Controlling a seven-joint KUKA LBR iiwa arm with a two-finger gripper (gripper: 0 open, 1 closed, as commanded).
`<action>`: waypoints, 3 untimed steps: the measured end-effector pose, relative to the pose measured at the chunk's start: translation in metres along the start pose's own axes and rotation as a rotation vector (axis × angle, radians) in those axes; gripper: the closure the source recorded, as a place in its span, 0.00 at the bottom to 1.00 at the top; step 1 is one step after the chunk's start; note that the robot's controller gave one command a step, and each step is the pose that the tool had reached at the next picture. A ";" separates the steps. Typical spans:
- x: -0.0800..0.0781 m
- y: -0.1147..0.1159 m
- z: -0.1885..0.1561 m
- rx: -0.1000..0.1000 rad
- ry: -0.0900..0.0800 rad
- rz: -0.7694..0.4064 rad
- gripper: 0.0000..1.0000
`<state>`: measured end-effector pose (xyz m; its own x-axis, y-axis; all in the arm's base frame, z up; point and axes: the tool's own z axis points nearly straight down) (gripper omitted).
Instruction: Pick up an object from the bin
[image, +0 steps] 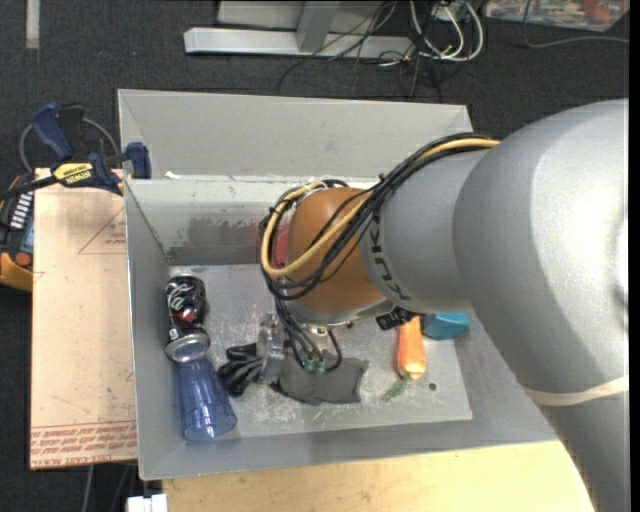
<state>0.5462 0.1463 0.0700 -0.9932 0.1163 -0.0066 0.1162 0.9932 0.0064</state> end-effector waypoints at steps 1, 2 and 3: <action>0.000 0.000 0.000 0.000 0.000 0.000 1.00; 0.000 0.000 -0.001 -0.001 -0.001 0.000 1.00; 0.001 0.000 -0.005 0.001 0.003 0.000 1.00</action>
Offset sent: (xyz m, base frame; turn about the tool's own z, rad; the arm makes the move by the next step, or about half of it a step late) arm 0.0001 0.0000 0.0056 0.0000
